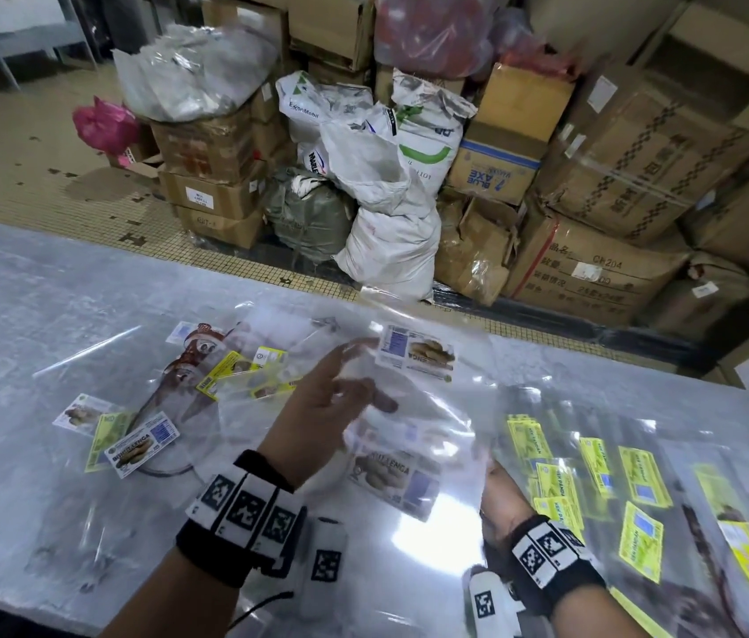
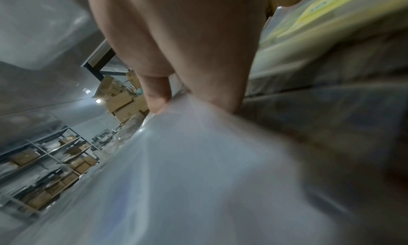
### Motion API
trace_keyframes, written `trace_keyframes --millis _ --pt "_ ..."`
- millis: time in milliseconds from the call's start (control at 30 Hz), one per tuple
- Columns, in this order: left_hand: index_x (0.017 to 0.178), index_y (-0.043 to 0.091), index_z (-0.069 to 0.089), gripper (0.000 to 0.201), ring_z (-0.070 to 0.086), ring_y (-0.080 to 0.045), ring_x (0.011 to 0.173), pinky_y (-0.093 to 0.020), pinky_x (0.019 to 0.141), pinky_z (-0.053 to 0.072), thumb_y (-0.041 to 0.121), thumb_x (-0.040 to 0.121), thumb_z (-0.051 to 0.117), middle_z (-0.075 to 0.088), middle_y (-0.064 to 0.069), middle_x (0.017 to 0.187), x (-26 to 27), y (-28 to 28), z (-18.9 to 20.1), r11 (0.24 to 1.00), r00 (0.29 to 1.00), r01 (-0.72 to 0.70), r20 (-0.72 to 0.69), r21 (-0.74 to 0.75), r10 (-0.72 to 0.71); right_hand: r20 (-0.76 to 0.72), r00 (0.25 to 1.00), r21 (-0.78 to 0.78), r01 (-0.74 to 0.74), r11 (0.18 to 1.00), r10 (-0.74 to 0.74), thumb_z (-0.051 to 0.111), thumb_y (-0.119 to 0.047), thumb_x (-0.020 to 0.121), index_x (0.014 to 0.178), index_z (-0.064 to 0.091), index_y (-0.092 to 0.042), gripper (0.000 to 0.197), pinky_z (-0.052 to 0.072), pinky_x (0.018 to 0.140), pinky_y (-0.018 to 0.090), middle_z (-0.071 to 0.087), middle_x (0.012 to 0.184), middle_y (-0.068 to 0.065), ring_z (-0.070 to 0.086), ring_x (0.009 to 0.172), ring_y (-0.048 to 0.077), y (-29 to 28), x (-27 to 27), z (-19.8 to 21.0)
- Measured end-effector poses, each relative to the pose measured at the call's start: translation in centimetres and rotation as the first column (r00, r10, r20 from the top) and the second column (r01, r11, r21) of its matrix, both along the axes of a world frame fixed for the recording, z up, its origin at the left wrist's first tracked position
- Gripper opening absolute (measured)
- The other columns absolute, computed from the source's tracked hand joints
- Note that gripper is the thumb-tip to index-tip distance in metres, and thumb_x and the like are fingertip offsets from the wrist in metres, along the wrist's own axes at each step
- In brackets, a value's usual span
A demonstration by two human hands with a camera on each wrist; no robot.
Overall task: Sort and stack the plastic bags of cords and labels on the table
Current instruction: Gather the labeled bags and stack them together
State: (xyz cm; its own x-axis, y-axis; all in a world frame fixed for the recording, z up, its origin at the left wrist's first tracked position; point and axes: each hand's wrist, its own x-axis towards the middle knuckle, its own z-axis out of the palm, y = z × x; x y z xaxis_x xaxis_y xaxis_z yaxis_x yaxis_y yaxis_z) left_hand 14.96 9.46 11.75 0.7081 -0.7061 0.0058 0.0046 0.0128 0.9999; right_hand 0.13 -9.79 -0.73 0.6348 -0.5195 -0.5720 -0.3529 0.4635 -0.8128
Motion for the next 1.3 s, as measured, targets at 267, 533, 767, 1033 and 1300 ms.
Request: trace_keyframes --millis 267,533,767,1033,1300 --pt "0.077 0.021 0.05 0.014 0.061 -0.028 0.075 -0.049 0.074 0.052 0.033 0.081 0.054 0.066 -0.003 0.074 -1.2 -1.7 -11.5 0.855 0.974 -0.225 0.078 0.468 0.213 0.066 0.997 -0.038 -0.028 0.999 0.03 0.055 0.002 0.096 0.128 0.046 -0.028 0.044 0.041 0.099 0.032 0.062 0.119 -0.005 0.06 0.107 0.014 -0.4 0.1 2.5" --pt "0.123 0.023 0.04 0.036 0.055 -0.019 0.051 -0.026 0.051 0.046 0.013 0.092 0.056 0.067 -0.019 0.08 -2.6 -2.8 -10.6 0.901 0.947 -0.235 -0.122 0.364 0.296 0.094 0.995 -0.007 0.013 1.0 -0.012 0.042 -0.043 0.103 0.155 0.025 -0.03 0.056 0.013 0.12 0.048 0.025 0.162 -0.002 0.023 0.149 0.024 0.6 0.2 4.3" --pt "0.119 0.015 0.058 0.04 0.067 -0.025 0.079 -0.039 0.076 0.057 0.033 0.085 0.07 0.07 -0.013 0.095 -1.6 -2.8 -12.1 0.922 0.939 -0.18 -0.219 0.342 0.264 0.159 0.977 -0.07 -0.135 0.988 0.145 0.067 -0.025 0.091 0.151 0.032 -0.02 0.069 0.017 0.12 0.043 0.023 0.162 0.0 0.03 0.144 0.019 0.8 0.6 4.0" --pt "0.104 0.021 0.071 0.048 0.062 -0.026 0.08 -0.033 0.065 0.042 0.061 0.081 0.059 0.067 -0.001 0.086 0.2 -2.1 -11.6 0.957 0.928 -0.13 -0.308 0.261 0.211 0.245 0.968 0.022 -0.058 0.998 0.051 0.065 0.006 0.078 0.153 0.03 -0.027 0.089 0.057 0.077 0.027 0.059 0.137 0.013 0.07 0.098 0.016 -2.4 -0.7 4.3" --pt "0.145 0.02 0.024 0.086 0.03 -0.037 0.128 -0.045 0.106 0.033 0.05 0.077 0.066 0.025 -0.014 0.14 2.8 -0.4 -12.3 0.335 0.935 -0.338 0.356 0.88 0.01 0.024 0.999 -0.035 -0.034 0.999 0.035 0.048 0.013 0.094 0.146 0.038 -0.016 0.06 0.055 0.061 0.019 0.069 0.115 0.005 0.069 0.088 0.013 -2.0 -1.2 2.0"
